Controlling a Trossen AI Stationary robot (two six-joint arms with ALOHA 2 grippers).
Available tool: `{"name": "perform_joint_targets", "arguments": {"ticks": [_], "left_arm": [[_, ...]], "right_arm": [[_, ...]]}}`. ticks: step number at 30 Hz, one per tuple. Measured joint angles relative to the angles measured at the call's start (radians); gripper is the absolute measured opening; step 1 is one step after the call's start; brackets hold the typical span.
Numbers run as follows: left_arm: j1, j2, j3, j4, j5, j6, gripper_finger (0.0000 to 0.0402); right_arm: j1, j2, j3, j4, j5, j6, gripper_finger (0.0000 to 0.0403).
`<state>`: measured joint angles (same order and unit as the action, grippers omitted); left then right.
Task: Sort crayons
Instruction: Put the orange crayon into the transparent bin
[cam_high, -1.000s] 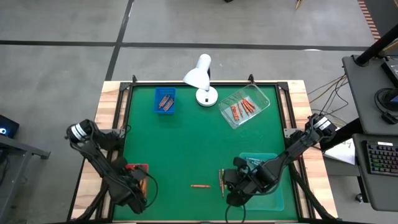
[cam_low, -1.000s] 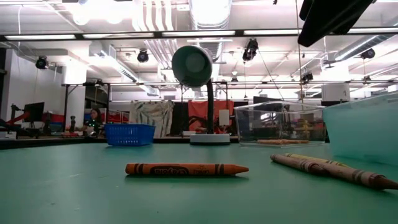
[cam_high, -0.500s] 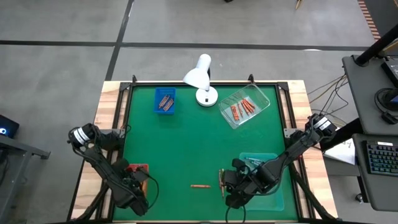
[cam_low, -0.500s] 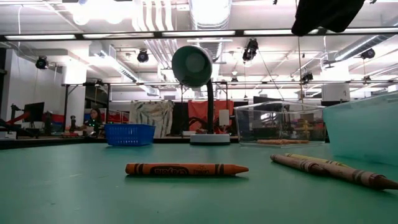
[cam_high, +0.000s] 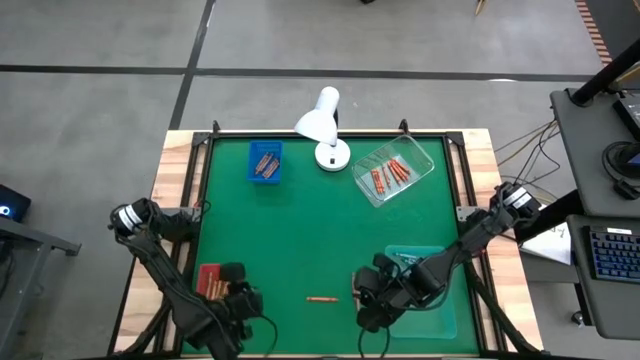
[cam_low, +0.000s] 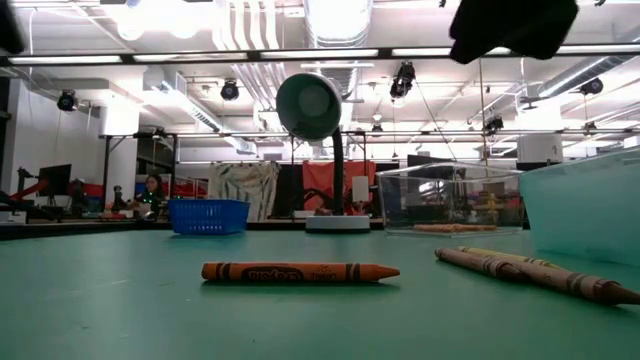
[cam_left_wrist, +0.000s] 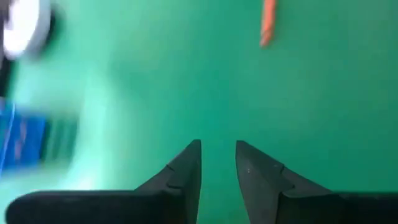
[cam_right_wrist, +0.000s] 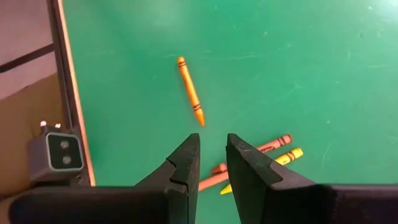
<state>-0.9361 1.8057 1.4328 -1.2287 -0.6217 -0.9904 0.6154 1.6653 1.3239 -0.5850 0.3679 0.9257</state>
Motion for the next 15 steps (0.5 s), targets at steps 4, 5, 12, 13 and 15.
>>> {"name": "perform_joint_targets", "arguments": {"ticks": [4,5,12,13,15], "left_arm": [[0.009,0.000,-0.011,0.188,-0.100,0.242,0.0077],[0.012,0.000,-0.020,0.232,-0.123,0.290,0.0077],[0.064,0.000,-0.130,0.456,-0.147,0.470,0.0077],[0.071,0.000,-0.149,0.482,-0.148,0.483,0.0077],[0.083,0.000,-0.186,0.546,-0.148,0.511,0.0077]], "right_arm": [[-0.027,0.000,0.000,-0.001,0.000,-0.026,0.0068],[-0.034,0.000,0.000,0.000,0.000,-0.036,0.0068],[-0.071,0.002,0.000,0.000,0.001,-0.111,0.0068],[-0.075,0.002,0.000,-0.001,0.001,-0.123,0.0068],[-0.083,0.002,0.000,0.000,0.000,-0.140,0.0068]]}}
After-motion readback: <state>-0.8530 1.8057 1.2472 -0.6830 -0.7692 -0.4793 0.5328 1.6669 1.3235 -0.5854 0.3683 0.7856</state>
